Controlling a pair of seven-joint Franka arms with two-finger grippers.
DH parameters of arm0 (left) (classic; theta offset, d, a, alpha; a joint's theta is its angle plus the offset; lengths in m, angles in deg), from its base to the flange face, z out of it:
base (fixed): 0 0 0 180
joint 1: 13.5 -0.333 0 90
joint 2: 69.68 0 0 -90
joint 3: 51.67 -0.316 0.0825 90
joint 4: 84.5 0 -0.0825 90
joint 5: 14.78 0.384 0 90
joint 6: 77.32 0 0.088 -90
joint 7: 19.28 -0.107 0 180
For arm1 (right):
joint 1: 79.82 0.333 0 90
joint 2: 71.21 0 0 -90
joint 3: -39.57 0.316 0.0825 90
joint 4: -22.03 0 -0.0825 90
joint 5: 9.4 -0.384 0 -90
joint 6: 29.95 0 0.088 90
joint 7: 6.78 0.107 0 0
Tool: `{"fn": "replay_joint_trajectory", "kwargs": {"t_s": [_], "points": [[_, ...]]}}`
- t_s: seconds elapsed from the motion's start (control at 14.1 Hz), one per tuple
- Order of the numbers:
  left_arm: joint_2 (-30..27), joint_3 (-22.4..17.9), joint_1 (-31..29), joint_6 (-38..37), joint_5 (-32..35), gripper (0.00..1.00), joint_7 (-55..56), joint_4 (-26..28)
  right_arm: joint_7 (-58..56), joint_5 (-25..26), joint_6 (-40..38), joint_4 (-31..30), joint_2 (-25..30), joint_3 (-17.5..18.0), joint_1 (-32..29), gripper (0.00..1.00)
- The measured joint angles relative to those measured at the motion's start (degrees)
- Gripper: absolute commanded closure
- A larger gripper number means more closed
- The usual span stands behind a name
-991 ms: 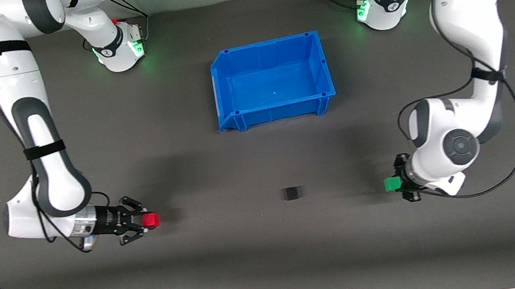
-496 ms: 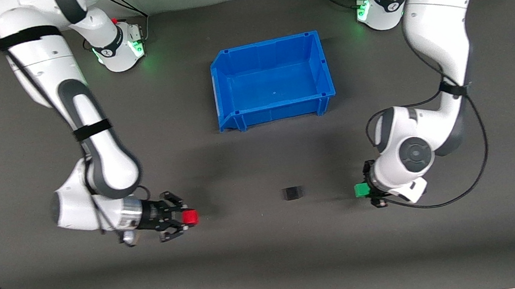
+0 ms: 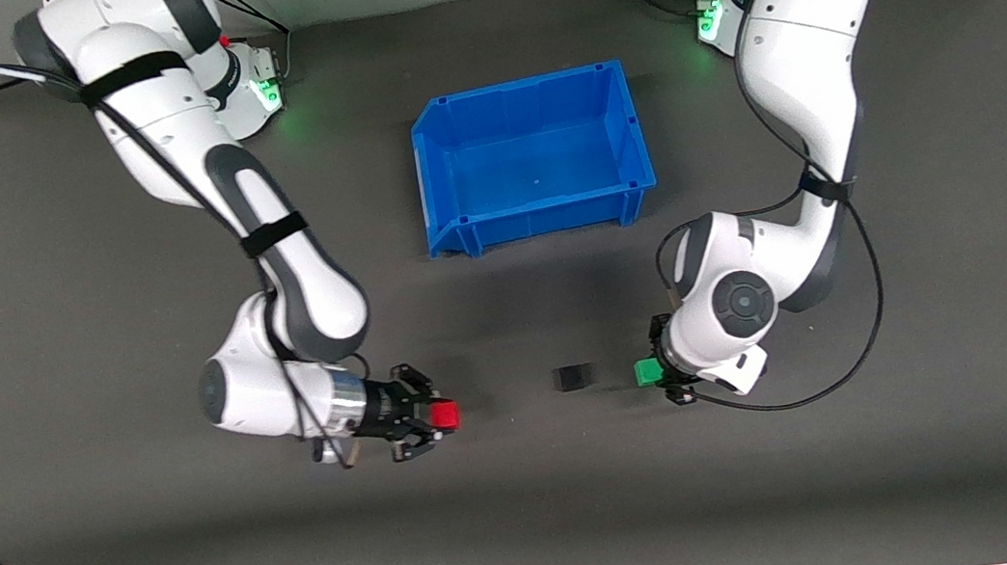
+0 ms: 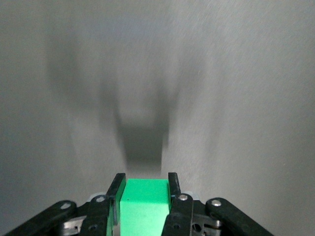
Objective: Attach green and red cubes to black cube
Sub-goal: 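Carry the red cube with the right gripper while the left gripper carries green, then press the red cube against the black cube while the left gripper presses green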
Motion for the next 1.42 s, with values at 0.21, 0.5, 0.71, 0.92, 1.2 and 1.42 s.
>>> {"fn": "replay_joint_trajectory", "kwargs": {"t_s": [0.21,0.5,0.71,0.92,1.2,1.42], "points": [[2.09,0.01,2.01,0.67,-0.05,1.00,2.68,-1.30,2.92,0.66,3.84,3.83,-4.41,-0.06,4.10,0.75],[2.71,0.02,2.98,0.92,-0.12,1.00,4.69,-1.86,8.48,5.65,6.47,8.07,-9.21,-0.12,7.34,0.75],[2.73,0.03,3.79,0.92,-0.13,1.00,6.10,-2.17,13.56,9.44,6.61,12.74,-12.51,-0.12,9.02,0.75],[2.91,0.03,4.58,1.08,-0.14,1.00,6.69,-2.22,14.97,9.60,9.12,14.77,-14.28,-0.11,10.11,0.75],[3.96,0.03,5.13,3.48,-0.14,1.00,7.91,-2.26,15.32,9.62,11.59,15.49,-16.22,-0.10,11.25,0.75],[4.27,0.03,5.62,4.13,-0.14,1.00,8.19,-2.30,15.35,9.64,12.43,15.93,-16.72,-0.08,11.57,0.75]]}}
